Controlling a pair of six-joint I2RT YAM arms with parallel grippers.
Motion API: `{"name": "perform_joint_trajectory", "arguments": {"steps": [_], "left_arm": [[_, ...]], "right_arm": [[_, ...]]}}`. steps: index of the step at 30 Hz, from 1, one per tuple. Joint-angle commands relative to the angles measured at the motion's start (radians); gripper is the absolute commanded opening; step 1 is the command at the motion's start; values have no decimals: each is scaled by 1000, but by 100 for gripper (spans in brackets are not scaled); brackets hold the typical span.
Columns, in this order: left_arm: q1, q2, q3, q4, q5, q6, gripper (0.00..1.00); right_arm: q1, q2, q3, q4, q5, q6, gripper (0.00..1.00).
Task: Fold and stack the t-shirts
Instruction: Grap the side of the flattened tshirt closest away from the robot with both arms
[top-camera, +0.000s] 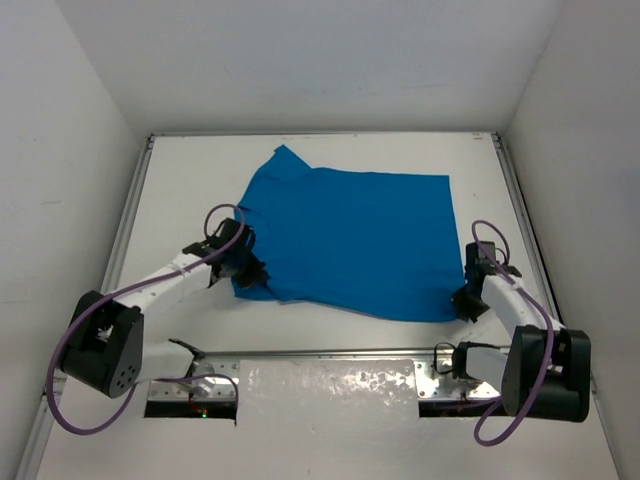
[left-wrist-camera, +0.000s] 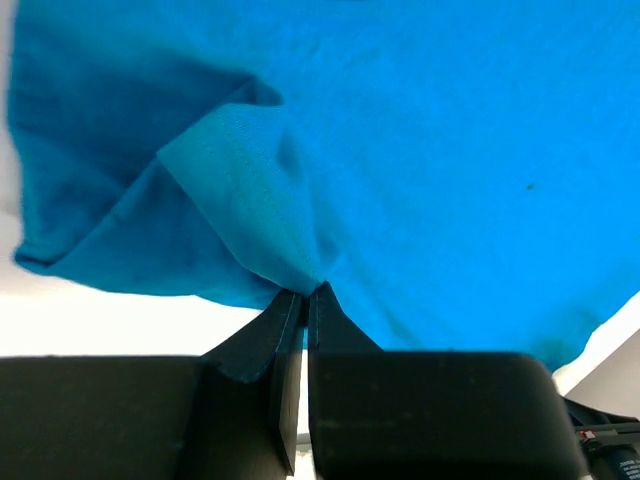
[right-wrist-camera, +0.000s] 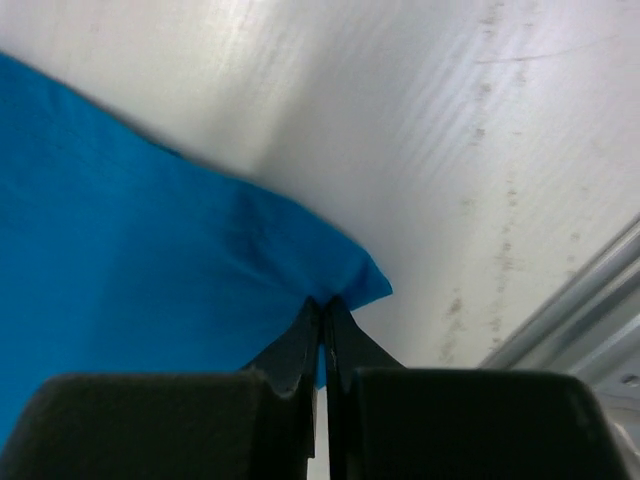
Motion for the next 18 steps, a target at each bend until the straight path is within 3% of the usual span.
{"name": "perform_joint_trajectory", "arguments": {"steps": [1,9,18], "left_arm": [[-3,-47,29,-34,-2,17,0],[29,-100,88,-94,-71,28,0],[81,-4,149,-62,-80,83,0]], "right_arm": [[-2,-7,42,-100,91,-30,0],[-3,17,180,-125,78,-81,0],[-3,148,294,-79,46,-119,0]]}}
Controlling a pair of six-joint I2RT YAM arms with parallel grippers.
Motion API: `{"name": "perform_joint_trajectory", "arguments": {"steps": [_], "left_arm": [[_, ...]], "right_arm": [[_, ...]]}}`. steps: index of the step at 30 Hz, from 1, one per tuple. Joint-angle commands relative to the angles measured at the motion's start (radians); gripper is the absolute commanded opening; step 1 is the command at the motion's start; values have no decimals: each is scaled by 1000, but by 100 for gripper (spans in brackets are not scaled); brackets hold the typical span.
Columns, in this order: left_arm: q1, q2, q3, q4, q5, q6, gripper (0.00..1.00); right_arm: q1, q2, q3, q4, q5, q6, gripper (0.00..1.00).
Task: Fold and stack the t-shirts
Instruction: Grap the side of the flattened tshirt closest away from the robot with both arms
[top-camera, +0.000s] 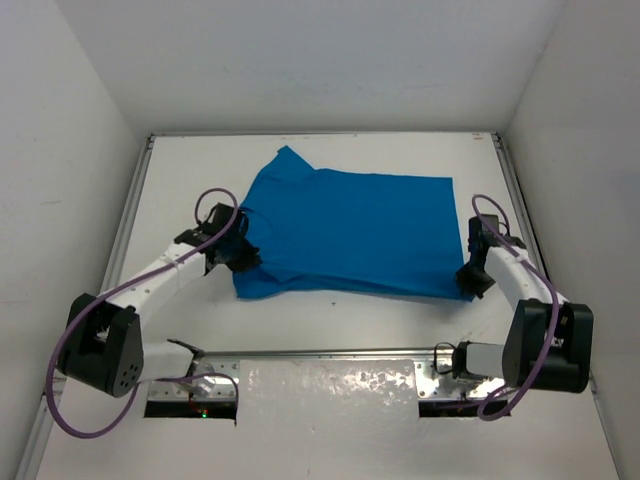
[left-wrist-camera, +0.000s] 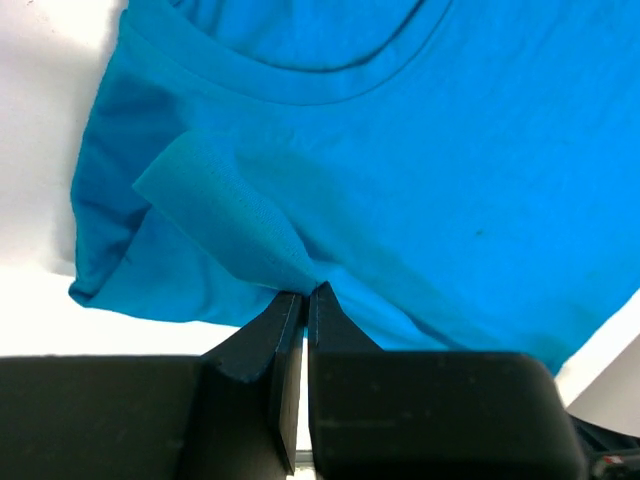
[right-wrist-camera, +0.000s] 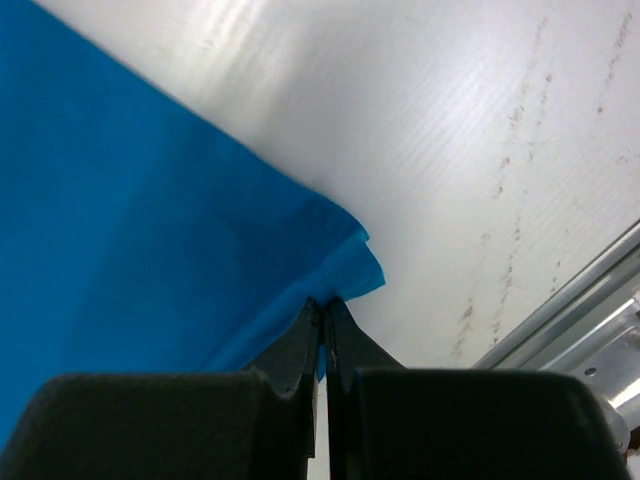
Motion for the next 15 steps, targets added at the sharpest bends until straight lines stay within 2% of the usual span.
{"name": "perform_joint_trajectory", "arguments": {"steps": [1,15], "left_arm": [[15,19,43,33,-32,24,0],[40,250,199,44,-52,99,0]], "right_arm": [[-2,48,87,25,11,-32,0],[-3,319,369,-25,-7,-135,0]]}}
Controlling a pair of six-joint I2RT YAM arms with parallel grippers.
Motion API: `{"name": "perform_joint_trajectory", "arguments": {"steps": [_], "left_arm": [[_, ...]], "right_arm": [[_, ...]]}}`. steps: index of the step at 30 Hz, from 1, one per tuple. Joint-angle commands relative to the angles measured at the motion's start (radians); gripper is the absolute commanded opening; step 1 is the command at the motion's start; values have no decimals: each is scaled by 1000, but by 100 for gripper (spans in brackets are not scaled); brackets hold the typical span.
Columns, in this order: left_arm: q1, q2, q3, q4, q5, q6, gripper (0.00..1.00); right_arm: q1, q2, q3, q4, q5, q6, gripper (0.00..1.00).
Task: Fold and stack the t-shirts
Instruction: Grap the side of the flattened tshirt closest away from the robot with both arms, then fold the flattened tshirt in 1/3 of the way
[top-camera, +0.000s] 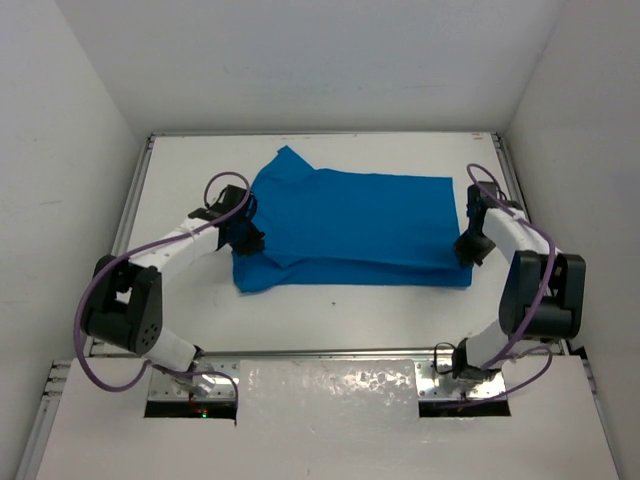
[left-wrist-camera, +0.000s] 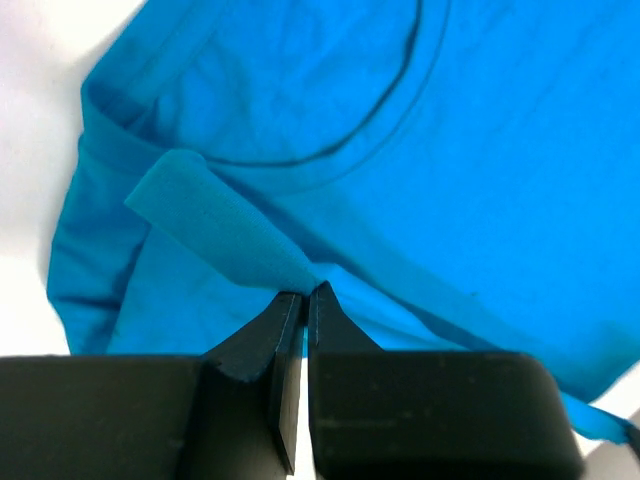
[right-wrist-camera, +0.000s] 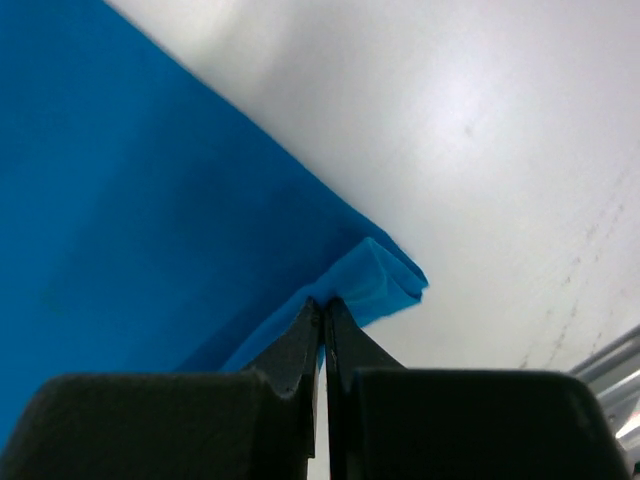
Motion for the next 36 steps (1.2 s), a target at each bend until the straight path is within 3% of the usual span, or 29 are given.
{"name": "perform_joint_trajectory", "arguments": {"steps": [1,6,8,10,12,15,21,28,36], "left_arm": [[18,45,45,31,-17,42,0],[17,91,80,46,-34,59,0],[18,123,97,57,-28,77,1],[20,168,125,56,-26,92,28],[20,180,134,79,-23,103,46],[33,173,165,85,-32,140,61],[47,131,223,-30,-68,228,64],[46,-21,-7,-13,-6,192,62],[41,-45,-85,72,-9,166,60]], "right_arm": [[-2,69,103,-33,19,-68,0],[-2,179,213,-56,1,-111,0],[-2,213,256,-60,-13,-129,9],[-3,247,291,-48,-17,-148,19],[-3,274,333,-60,-18,-172,30],[-3,279,362,-71,-17,-203,36],[-3,181,281,-47,-51,-249,44],[-3,66,49,42,-96,-226,45],[-31,58,-86,108,-84,-180,41]]}}
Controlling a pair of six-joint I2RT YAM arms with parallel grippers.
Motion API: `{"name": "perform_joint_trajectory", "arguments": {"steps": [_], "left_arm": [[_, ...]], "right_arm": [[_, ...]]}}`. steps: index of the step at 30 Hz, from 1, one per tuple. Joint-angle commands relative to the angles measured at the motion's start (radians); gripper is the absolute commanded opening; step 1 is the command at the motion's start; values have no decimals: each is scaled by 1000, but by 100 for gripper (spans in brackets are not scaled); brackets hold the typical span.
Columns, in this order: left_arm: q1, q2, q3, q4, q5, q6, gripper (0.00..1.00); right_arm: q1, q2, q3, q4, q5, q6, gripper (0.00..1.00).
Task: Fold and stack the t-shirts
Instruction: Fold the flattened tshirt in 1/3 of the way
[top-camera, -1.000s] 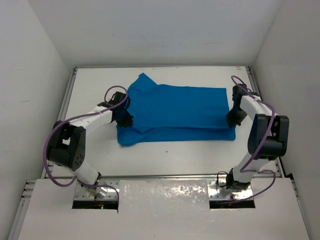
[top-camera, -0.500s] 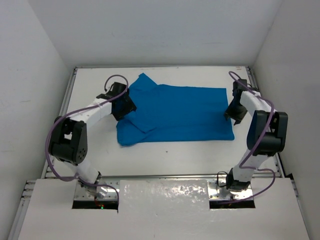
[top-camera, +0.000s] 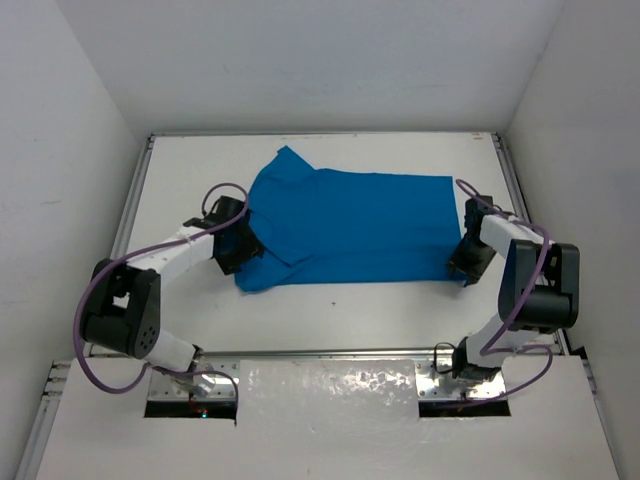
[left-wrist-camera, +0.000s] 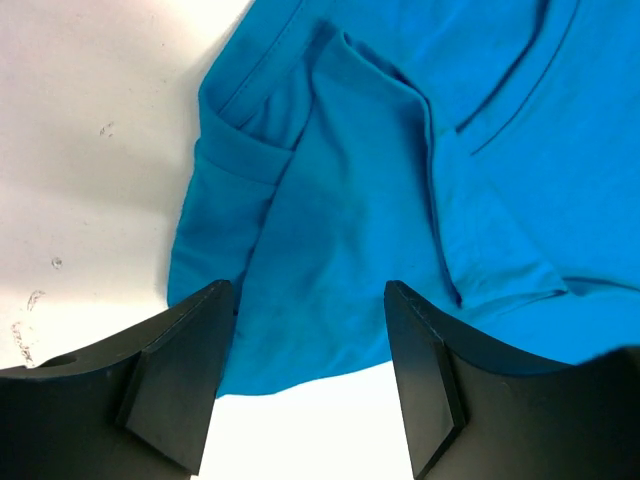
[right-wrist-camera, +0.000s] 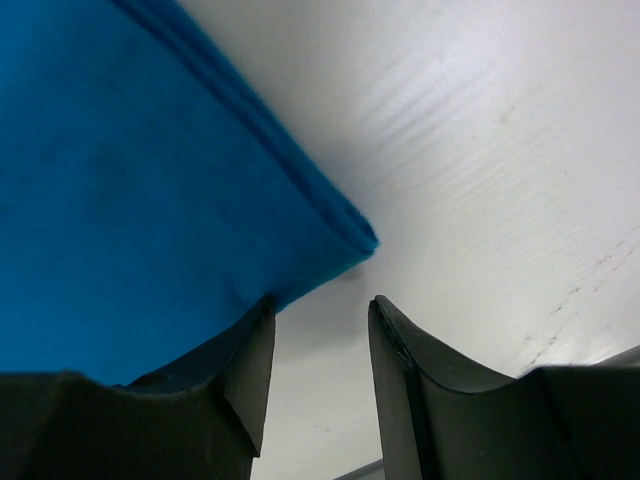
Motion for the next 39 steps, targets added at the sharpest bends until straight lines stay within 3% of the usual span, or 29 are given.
{"name": "perform_joint_trajectory", "arguments": {"steps": [1,10,15,20,25,39], "left_arm": [[2,-29,6,76,-7,-15,60],[2,33,67,96,0,16,55],[-15,119,241,37,42,71,53],[-90,177,304,-17,36,-57,51],[-162,215,308,-45,48,-186,41],[-211,298,327,-103,7,-245,35]], "right_arm": [[-15,-32,-36,60,12,32,41],[-37,-6,-29,31,-6,7,41],[-37,-116,15,10,-8,-49,40],[-35,-158,46,-18,-3,-97,40],[-35,-173,52,-27,0,-106,40],[-35,-179,51,-20,-15,-109,40]]}}
